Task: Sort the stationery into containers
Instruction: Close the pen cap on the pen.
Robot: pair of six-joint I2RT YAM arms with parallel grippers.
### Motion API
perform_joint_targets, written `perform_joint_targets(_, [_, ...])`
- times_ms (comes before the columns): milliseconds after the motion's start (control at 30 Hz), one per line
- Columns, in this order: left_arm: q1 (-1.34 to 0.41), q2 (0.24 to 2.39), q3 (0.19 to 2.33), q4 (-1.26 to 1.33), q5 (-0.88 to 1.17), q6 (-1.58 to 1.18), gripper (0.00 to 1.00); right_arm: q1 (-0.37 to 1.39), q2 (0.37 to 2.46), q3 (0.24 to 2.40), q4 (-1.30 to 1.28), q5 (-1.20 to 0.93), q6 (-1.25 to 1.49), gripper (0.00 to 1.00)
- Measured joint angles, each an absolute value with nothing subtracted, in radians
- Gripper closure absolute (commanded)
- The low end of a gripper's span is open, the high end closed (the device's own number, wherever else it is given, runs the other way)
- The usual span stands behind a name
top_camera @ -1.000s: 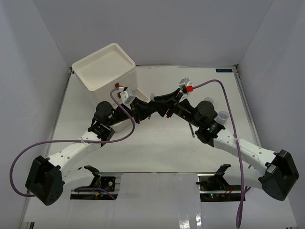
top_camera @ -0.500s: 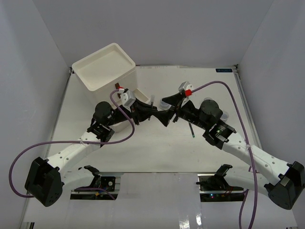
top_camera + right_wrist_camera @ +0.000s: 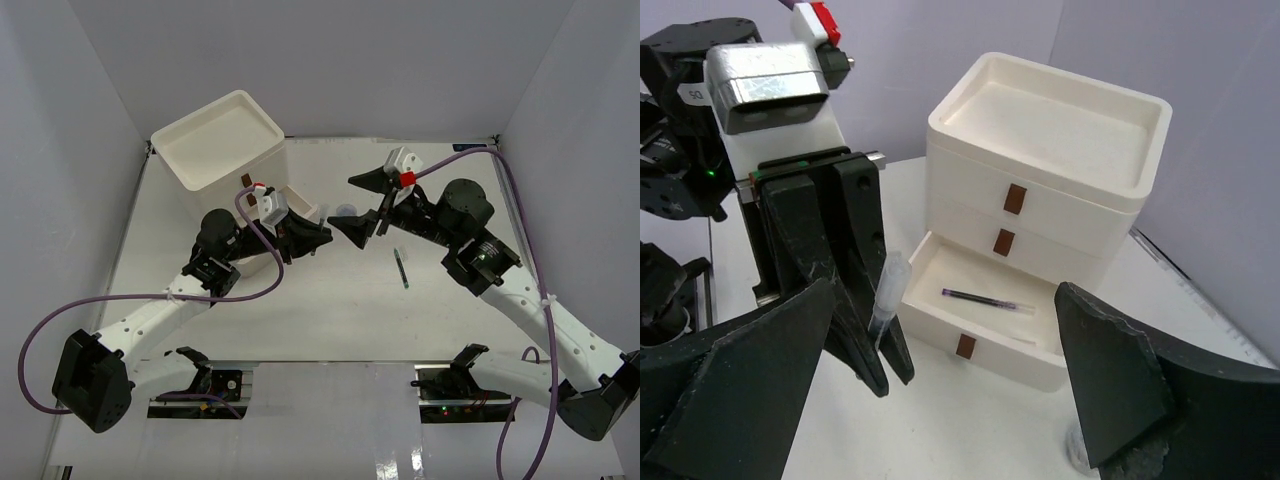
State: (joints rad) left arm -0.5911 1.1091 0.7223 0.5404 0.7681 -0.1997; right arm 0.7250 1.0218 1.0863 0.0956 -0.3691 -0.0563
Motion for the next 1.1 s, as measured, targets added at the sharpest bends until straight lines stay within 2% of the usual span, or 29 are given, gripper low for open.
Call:
perform_joint_targets(300, [-0.591, 1.122, 0.740, 0.520, 0.803, -0.199, 0.82, 0.722, 1.132, 1.183, 0.071, -0.501, -0.059, 0.00])
perform_joint_targets(367, [-0.591, 1.122, 0.740, 0.520, 0.804, -0.199, 0.82, 0.722, 1.150, 1.189, 0.068, -0.512, -0.059, 0.05])
perform_joint_targets(1100, [-0.591, 1.128, 0.742, 0.524, 0.847, -0.218, 0.82, 0.722, 1.201, 1.217, 0.056, -0.527, -0.052, 0.25])
